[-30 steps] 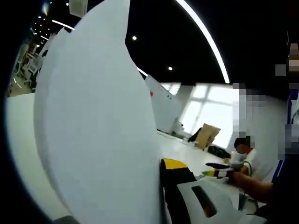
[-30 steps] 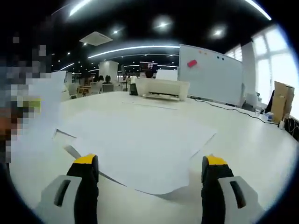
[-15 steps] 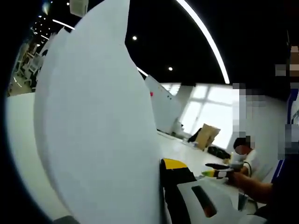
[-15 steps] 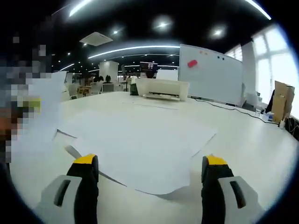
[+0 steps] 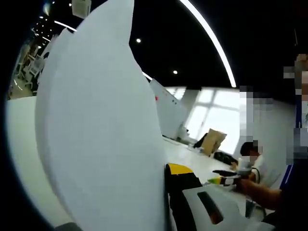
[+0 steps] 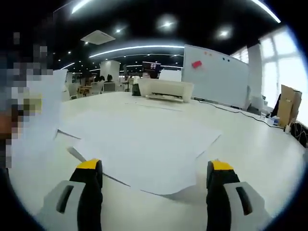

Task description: Organize the stack of printing papers by aligning and flattening the scattered papers on the table

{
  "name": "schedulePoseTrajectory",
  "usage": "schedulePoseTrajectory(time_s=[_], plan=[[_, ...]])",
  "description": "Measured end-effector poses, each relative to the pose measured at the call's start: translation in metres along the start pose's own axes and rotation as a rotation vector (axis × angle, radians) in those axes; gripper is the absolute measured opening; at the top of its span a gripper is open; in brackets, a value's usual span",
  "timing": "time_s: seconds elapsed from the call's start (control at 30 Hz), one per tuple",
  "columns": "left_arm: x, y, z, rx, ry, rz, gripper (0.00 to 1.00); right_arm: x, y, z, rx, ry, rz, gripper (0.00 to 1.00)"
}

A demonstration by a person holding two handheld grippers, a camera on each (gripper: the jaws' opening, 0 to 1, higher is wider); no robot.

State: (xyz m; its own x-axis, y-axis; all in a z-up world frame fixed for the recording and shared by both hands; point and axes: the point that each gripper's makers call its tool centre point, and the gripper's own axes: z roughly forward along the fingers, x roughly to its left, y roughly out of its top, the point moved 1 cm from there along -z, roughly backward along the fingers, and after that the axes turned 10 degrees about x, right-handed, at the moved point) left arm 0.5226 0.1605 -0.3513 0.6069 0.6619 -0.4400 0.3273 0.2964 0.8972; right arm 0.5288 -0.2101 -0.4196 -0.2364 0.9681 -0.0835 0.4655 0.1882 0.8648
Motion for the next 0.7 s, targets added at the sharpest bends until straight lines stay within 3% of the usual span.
schedulePoseTrajectory(time_s=[0.57,0.7], plan=[[-0.0011,-0.0018,0.0014,0.012,0.003,0.012,0.07,0.0094,-0.0065,-0.0051,0.027,0.051,0.066,0.56],[-0.0024,-0.0024,0.0017,0.014,0.001,0.014,0.07,0.0090,-0.0073,-0.0084,0.024,0.046,0.070,0.42]])
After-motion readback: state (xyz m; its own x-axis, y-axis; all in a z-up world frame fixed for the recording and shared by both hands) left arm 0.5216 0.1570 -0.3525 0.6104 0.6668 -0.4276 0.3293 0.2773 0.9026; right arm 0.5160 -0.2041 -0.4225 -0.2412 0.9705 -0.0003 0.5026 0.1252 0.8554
